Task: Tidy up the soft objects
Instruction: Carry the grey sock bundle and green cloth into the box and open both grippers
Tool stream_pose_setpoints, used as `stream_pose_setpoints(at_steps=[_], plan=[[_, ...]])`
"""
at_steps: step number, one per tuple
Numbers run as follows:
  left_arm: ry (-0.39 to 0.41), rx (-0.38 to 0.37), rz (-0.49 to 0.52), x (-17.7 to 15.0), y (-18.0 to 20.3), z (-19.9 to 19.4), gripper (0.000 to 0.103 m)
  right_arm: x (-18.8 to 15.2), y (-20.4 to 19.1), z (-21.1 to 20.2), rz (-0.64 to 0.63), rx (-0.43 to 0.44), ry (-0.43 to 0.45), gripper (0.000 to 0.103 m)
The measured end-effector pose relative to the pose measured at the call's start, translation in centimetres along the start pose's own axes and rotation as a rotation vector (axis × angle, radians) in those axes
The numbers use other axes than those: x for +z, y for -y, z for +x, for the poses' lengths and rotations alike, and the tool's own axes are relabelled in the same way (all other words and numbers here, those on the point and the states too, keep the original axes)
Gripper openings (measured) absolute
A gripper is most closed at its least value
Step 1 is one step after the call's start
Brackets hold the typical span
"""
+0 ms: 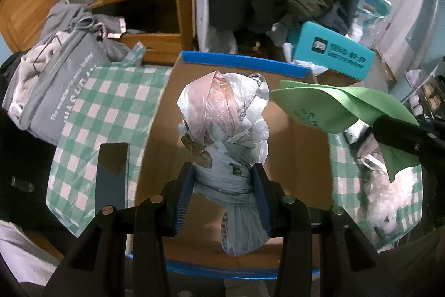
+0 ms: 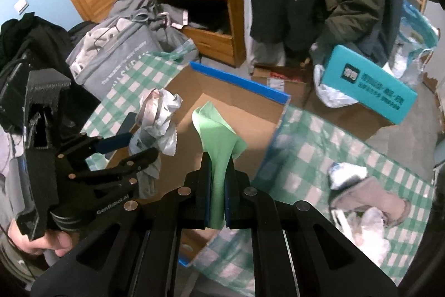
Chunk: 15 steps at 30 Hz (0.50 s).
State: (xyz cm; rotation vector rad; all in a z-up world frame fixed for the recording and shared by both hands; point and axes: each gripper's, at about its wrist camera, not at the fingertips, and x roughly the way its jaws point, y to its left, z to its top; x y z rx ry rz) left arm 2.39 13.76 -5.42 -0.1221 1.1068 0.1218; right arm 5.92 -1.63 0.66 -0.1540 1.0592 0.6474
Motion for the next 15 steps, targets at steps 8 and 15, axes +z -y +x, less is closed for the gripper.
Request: stream_pose_setpoints(at_steps=[8, 15], plan=[[-0.031, 0.033, -0.032, -0.4, -1.4, 1.2, 0.044, 0.4, -1.3, 3.0, -0.008, 0.040, -0.052, 0.007], [-0.027, 0.042, -0.016, -0.4, -1.0, 0.9, 0.066, 0.1, -1.2, 3.3, 0.002, 0.016, -0.029, 0.052]])
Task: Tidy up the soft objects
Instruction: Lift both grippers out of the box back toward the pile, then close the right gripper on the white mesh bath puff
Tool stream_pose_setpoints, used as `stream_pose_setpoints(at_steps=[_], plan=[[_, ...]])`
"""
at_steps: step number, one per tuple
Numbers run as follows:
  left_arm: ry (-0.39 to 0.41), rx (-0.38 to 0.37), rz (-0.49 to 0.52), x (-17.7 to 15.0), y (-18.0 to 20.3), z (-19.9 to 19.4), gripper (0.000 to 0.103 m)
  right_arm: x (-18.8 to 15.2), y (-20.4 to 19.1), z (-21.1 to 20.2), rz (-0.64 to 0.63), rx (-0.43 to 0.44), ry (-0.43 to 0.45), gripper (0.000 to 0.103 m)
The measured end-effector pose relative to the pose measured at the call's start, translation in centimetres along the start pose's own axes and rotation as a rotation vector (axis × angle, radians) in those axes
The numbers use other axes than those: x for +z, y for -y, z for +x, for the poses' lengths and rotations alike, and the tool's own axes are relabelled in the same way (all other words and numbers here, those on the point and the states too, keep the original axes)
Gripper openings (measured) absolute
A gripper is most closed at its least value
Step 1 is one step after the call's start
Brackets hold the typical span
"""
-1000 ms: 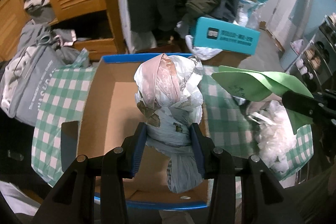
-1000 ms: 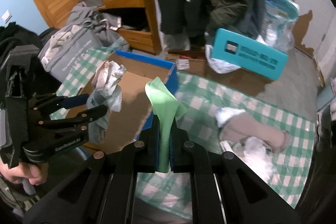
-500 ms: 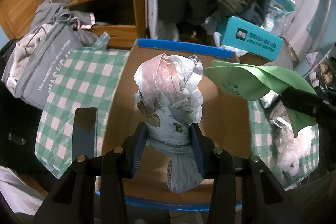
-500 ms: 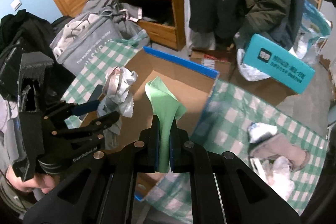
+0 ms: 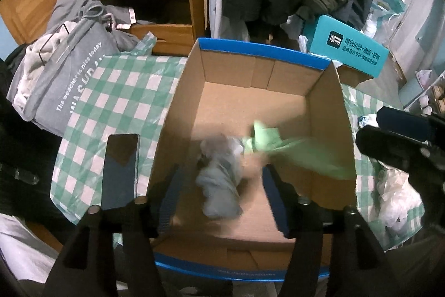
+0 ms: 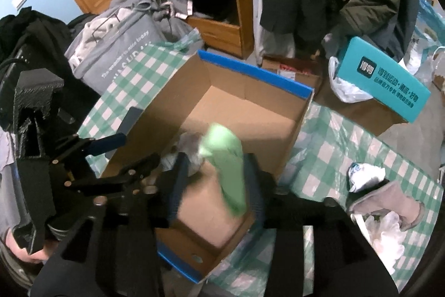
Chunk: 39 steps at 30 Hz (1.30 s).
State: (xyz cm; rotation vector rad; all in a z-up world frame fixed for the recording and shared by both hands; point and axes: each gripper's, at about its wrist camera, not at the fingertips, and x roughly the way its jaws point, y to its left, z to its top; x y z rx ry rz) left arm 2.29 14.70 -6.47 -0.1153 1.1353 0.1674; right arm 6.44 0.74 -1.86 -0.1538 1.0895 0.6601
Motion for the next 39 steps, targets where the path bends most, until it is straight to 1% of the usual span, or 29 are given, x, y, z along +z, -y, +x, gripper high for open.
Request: stream_pose_setpoints(at_steps=[1, 2, 4, 6, 9, 15, 21, 24, 31, 35, 39], plan=[[0.007, 0.001, 0.002, 0.0, 0.1, -0.2, 0.070, -0.1, 0.1, -0.1, 0.002, -0.001, 0.004, 0.055], [0.012, 0.003, 0.002, 0.1, 0.2, -0.3, 0.071, -0.1, 0.2, -0.1, 0.006, -0.004, 0.006, 0.057], [0.021, 0.009, 0.003, 0.2, 0.4, -0.6, 0.077, -0.3, 0.6, -0.3, 0.015, -0.012, 0.009, 0.059], [0.031, 0.007, 0.005, 0.3, 0.6, -0.9, 0.078, -0.5, 0.9, -0.4, 0.024, -0.020, 0.012, 0.062], [0.036, 0.004, 0.011, 0.3, 0.9, -1.2, 0.081, -0.8, 1.5, -0.8, 0.038, -0.039, 0.019, 0.065], [0.060, -0.022, 0.043, 0.1, 2.0, -1.9, 0.081, -1.7, 2.7, -1.6, 0.064, -0.083, 0.025, 0.066], [0.105, -0.021, 0.132, -0.1, 4.4, -2.9, 0.081, -3.1, 4.7, -2.6, 0.095, -0.133, 0.029, 0.067], [0.109, -0.035, 0.154, -0.2, 5.4, -3.3, 0.081, -3.9, 5.8, -3.3, 0.116, -0.148, 0.035, 0.067], [0.095, -0.042, 0.224, -0.5, 8.3, -3.3, 0.081, -5.8, 8.2, -4.8, 0.161, -0.173, 0.036, 0.067], [0.082, -0.047, 0.246, -0.6, 9.6, -3.2, 0.081, -7.1, 9.7, -5.7, 0.191, -0.183, 0.040, 0.067], [0.088, -0.049, 0.260, -0.7, 10.6, -3.4, 0.081, -8.2, 10.7, -6.6, 0.214, -0.195, 0.045, 0.067]])
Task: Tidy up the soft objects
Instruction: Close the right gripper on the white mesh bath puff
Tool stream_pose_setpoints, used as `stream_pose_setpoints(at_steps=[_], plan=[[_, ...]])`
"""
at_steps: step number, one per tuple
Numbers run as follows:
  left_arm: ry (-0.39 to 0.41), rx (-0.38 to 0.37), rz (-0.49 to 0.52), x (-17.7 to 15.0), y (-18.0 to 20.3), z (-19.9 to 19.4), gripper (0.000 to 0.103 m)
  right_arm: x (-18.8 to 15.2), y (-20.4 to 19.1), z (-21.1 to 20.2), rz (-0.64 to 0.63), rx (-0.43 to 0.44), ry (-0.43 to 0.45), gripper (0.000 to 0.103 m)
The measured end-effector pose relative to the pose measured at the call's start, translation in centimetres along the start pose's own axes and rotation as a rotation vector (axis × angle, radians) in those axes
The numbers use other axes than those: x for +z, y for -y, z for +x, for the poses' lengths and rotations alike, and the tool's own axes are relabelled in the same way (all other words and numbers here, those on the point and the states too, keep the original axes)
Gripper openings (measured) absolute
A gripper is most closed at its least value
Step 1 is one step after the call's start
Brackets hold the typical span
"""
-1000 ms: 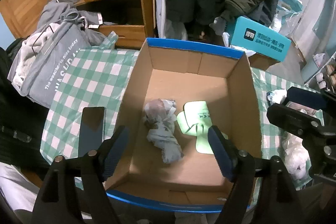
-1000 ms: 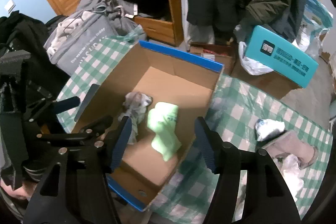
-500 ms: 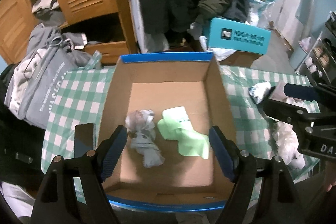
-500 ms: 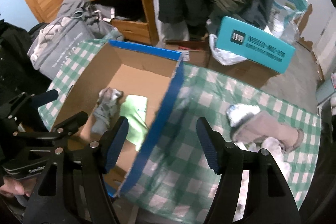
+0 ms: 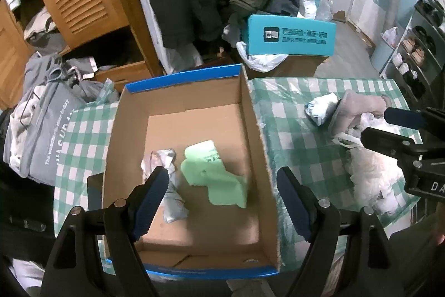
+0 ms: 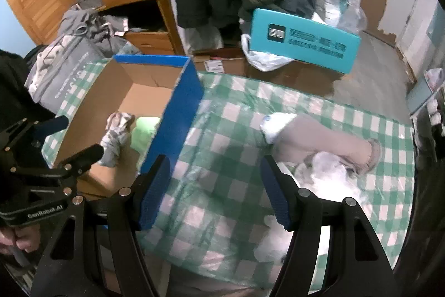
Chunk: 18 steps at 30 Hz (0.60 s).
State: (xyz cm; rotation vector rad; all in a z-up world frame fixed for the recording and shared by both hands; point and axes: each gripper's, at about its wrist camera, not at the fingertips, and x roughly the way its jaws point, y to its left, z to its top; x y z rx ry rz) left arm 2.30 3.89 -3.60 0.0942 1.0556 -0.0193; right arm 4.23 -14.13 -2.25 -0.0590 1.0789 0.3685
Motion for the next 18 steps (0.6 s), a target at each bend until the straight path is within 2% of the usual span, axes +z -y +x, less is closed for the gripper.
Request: stream_pose_setpoints(at_steps=[7, 12, 18], plan=[[-0.012, 0.018, 0.052, 0.3, 2.7, 0.2, 0.081, -1.2, 2.8, -0.5, 0.043, -0.022, -0.002, 0.067], [-0.024, 0.000, 0.085, 0.4, 4.4, 0.7, 0.082, -2.1, 4.8, -0.6, 0.078, -0.045, -0.012, 0.067], [-0.072, -0.016, 0.077, 0.6, 6.0, 2.3, 0.081, -3.2, 7.0, -0.7, 0.104, -0.077, -0.016, 0.067]])
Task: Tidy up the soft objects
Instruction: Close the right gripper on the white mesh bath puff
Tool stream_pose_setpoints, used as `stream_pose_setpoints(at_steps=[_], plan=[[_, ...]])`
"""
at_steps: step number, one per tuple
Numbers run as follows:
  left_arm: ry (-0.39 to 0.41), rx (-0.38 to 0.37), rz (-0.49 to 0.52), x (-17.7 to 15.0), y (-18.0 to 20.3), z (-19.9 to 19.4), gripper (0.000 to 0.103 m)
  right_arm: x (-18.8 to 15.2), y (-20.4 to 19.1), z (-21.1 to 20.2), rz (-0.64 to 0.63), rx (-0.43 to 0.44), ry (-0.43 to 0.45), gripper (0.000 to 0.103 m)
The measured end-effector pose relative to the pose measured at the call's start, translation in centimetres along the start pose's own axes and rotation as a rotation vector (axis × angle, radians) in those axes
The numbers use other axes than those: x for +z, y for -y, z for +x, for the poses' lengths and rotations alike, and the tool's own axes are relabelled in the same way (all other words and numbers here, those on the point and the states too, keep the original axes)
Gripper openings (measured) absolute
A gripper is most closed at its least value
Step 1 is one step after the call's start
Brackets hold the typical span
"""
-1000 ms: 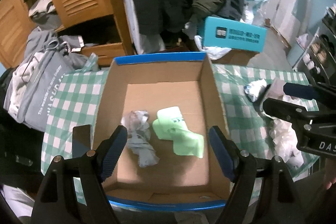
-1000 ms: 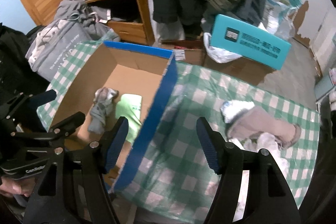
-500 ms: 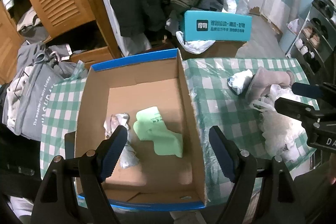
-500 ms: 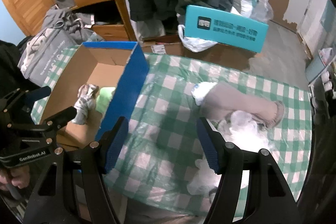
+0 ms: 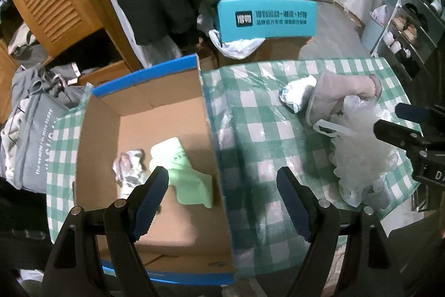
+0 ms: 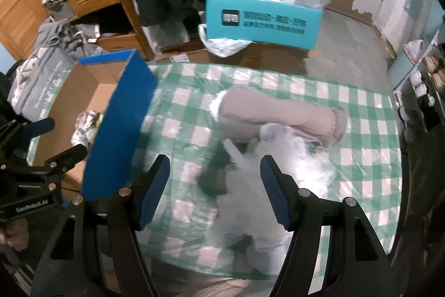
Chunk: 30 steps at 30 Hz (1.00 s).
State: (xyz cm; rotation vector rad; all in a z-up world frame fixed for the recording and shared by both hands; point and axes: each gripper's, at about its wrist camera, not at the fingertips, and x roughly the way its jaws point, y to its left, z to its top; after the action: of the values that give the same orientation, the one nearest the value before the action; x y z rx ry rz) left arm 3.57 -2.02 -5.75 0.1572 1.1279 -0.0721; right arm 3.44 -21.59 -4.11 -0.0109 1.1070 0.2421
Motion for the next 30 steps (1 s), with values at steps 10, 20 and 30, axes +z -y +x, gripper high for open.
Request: stream_pose_setpoints(at_steps=[10, 20, 30], plan=[[-0.109, -0.049, 0.012, 0.2, 3.1, 3.4, 0.082, -2.0, 4.5, 1.5, 0.079, -0.039, -0.058, 0.067], [-0.189, -0.036, 0.039, -0.2, 5.4, 6.3, 0.081, -4.1, 6.8, 4.6, 0.138, -0.025, -0.159, 0.067], [-0.272, -0.053, 0.031, -0.4, 6.2, 9.2, 0.081, -3.8, 6.2, 6.8, 0.134, -0.007, -0.196, 0.074]])
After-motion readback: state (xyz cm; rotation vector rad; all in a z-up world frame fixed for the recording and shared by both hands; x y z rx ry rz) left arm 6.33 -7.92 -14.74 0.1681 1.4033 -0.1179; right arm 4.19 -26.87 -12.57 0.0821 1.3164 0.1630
